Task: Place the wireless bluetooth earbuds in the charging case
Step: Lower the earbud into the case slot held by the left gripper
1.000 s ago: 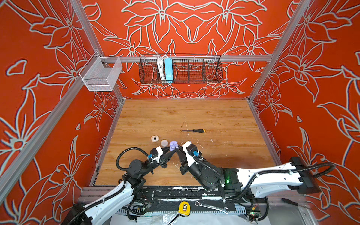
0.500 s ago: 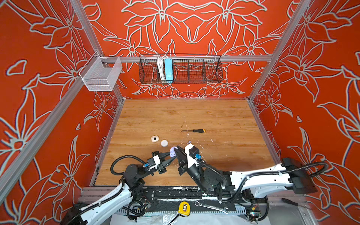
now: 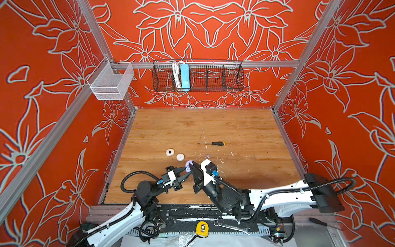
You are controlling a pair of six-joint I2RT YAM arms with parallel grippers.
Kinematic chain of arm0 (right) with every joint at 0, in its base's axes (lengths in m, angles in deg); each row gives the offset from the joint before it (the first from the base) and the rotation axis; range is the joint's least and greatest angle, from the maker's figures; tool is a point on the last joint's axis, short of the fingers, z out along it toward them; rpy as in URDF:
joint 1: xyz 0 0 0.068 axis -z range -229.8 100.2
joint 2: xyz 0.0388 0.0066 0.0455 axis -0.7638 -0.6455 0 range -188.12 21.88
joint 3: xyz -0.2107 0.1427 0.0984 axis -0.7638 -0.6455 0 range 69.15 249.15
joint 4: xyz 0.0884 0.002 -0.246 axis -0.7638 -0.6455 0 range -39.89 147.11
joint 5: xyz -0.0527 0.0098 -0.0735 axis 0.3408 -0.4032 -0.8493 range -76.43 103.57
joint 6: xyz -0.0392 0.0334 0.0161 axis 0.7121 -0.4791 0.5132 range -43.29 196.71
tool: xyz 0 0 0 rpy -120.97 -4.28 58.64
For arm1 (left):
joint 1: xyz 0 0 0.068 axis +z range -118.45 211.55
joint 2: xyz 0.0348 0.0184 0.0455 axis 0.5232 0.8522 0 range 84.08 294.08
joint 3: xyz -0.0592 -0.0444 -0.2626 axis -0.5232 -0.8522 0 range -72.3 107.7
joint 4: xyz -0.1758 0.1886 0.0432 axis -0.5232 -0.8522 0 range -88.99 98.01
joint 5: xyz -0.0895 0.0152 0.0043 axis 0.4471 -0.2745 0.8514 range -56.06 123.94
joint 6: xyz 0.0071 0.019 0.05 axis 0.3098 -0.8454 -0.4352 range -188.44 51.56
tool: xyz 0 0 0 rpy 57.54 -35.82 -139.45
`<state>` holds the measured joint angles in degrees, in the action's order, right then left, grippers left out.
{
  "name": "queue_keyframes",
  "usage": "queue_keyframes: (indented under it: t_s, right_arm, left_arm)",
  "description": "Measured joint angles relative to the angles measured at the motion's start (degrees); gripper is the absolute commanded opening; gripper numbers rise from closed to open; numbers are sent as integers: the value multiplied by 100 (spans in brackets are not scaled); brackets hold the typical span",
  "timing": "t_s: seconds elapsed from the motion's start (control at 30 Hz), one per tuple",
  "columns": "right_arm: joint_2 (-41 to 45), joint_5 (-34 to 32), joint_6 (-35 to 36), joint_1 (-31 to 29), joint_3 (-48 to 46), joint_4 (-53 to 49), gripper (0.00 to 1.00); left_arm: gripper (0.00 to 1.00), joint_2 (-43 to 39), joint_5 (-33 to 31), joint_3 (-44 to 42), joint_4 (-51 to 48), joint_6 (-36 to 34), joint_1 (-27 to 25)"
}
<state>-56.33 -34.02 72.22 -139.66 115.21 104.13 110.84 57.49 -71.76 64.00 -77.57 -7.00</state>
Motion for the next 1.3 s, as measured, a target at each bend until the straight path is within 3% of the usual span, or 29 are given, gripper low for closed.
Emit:
queue_keyframes:
  t_s: [1.3]
  right_arm:
    - [-678, -728, 564, -149, 7, 1038, 12]
  left_arm:
    - [0, -452, -507, 0, -761, -9, -52]
